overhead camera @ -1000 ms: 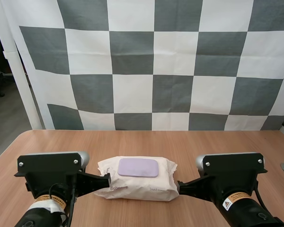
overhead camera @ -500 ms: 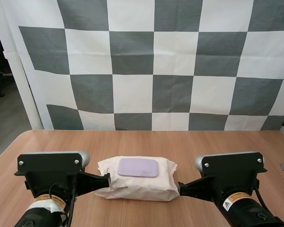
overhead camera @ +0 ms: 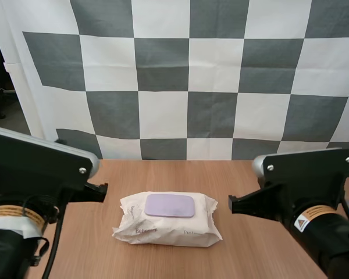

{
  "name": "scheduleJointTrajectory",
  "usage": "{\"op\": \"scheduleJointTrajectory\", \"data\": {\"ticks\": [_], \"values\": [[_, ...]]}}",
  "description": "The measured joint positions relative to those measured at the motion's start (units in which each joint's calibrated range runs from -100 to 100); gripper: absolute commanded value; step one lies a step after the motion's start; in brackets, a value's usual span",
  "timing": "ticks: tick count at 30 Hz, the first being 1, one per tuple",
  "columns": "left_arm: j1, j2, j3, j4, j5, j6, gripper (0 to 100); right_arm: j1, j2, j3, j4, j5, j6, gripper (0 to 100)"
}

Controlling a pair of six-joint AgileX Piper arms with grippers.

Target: Open the wet wipes lid

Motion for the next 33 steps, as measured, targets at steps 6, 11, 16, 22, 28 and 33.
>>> {"op": "scheduleJointTrajectory", "data": {"ticks": [6, 11, 16, 22, 28, 33], "values": [[0.00, 0.03, -12.08, -2.36, -2.71, 0.00, 0, 0.00, -0.04, -11.50, 1.52, -1.91, 0.00, 0], [0.00, 0.03, -16.81, -2.40, -6.24, 0.00, 0, 0.00, -0.04, -16.62, 1.28, -1.17, -0.37, 0], [0.00, 0.00, -16.81, -4.47, -2.89, 0.00, 0, 0.00, -0.04, -18.51, 2.55, 9.72, -5.68, 0], [0.00, 3.31, -16.81, -9.94, 6.53, 1.93, 0, 0.00, 3.50, -19.91, 8.43, 22.07, -15.03, 0], [0.00, 11.70, -16.81, -19.64, 20.42, 10.25, 0, 0.00, 10.76, -23.48, 13.26, 35.32, -23.72, 0], [0.07, 16.76, -16.37, -29.24, 32.74, 18.33, 29, 0.00, 17.34, -27.53, 14.42, 45.79, -31.45, 12]]}}
